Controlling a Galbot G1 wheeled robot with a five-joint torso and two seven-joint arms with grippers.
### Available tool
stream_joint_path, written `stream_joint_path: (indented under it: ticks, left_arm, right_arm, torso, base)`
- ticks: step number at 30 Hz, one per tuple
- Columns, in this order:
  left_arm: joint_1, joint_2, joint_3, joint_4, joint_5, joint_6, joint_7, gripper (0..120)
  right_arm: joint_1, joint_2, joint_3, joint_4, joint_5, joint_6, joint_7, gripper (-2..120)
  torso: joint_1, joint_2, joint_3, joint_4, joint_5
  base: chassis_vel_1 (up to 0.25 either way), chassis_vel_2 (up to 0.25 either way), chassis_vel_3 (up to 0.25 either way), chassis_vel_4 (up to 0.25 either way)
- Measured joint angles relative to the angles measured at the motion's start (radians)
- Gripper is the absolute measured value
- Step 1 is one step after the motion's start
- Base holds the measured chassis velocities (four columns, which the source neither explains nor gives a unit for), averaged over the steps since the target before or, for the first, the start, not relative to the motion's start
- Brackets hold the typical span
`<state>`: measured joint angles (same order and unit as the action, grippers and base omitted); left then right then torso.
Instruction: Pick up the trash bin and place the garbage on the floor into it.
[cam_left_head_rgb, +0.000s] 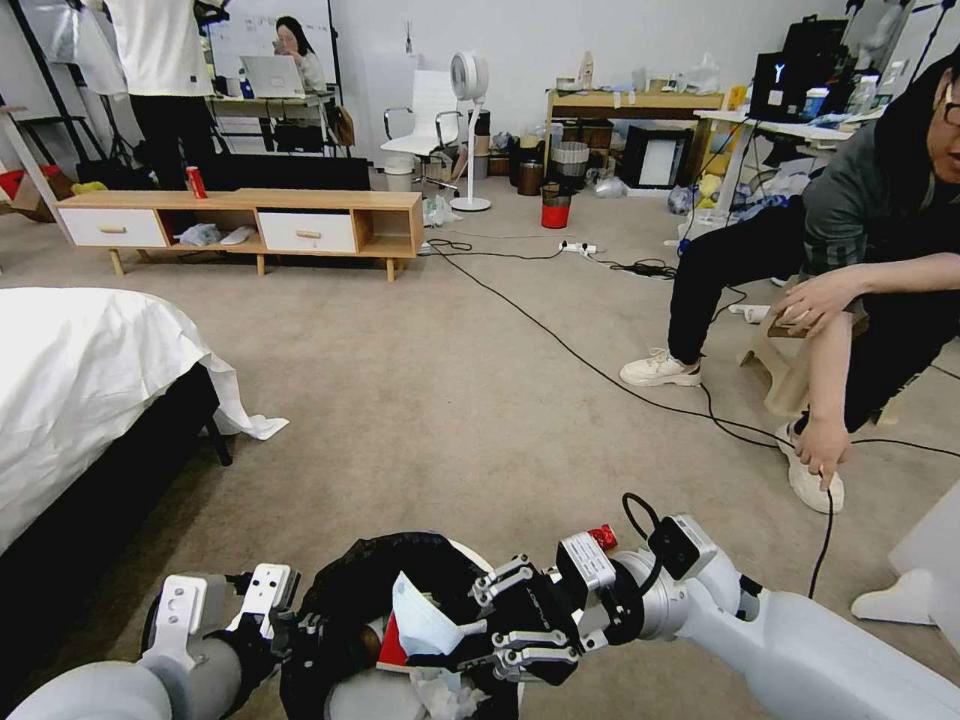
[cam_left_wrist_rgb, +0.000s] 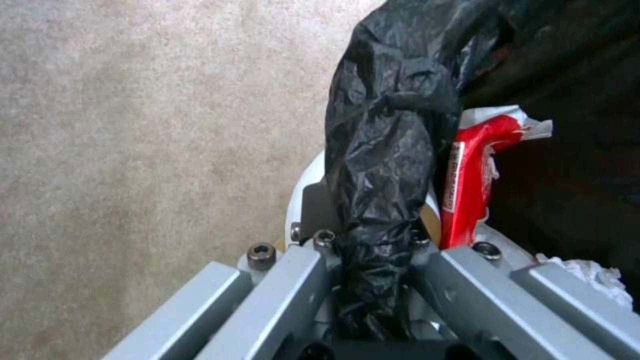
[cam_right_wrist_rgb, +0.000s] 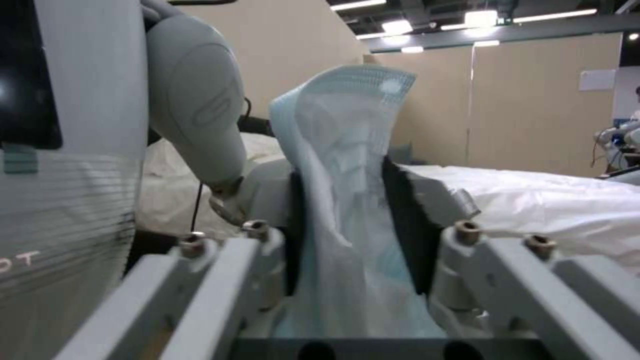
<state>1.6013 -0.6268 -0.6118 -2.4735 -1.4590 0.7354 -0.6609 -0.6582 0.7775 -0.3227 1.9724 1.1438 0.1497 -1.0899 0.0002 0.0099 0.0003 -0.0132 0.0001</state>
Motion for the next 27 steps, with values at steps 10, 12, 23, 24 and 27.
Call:
stream_joint_path:
  ticks: [10,12,23,24,27]
  left_arm:
    - [0.012,-0.001,0.001,-0.012,-0.011,0.000,-0.010,1]
    - [0.017,-0.002,0.001,-0.015,-0.020,0.000,-0.018,1]
    - [0.029,0.005,0.002,-0.027,-0.100,0.000,-0.065,1]
    - [0.030,0.006,0.002,-0.027,-0.103,0.000,-0.069,1]
    - [0.030,0.009,0.002,-0.027,-0.107,0.000,-0.073,1]
  right_arm:
    - [0.013,0.026,-0.016,-0.018,-0.009,0.004,0.010,73]
    - [0.014,0.027,-0.017,-0.020,-0.010,0.005,0.010,82]
    - [-0.002,0.008,-0.014,-0.020,-0.023,0.010,0.010,100]
    - [-0.004,0.007,-0.012,-0.020,-0.023,0.010,0.010,100]
    - [-0.009,0.001,-0.008,-0.016,-0.024,0.010,0.009,100]
  torso:
    - [0.000,0.000,0.000,0.0000,-0.0001]
    - [0.000,0.000,0.000,0.0000,-0.0001]
    - [0.000,0.000,0.000,-0.0002,0.0000]
    - [0.000,0.000,0.000,-0.0001,-0.0001]
    - [0.000,0.000,0.000,0.0001,0.0000]
  base:
    - [0.000,0.000,0.000,0.000]
    - [0.000,0.000,0.000,0.000]
    - [0.000,0.000,0.000,0.000]
    - [0.000,0.000,0.000,0.000]
    - [0.000,0.000,0.000,0.000]
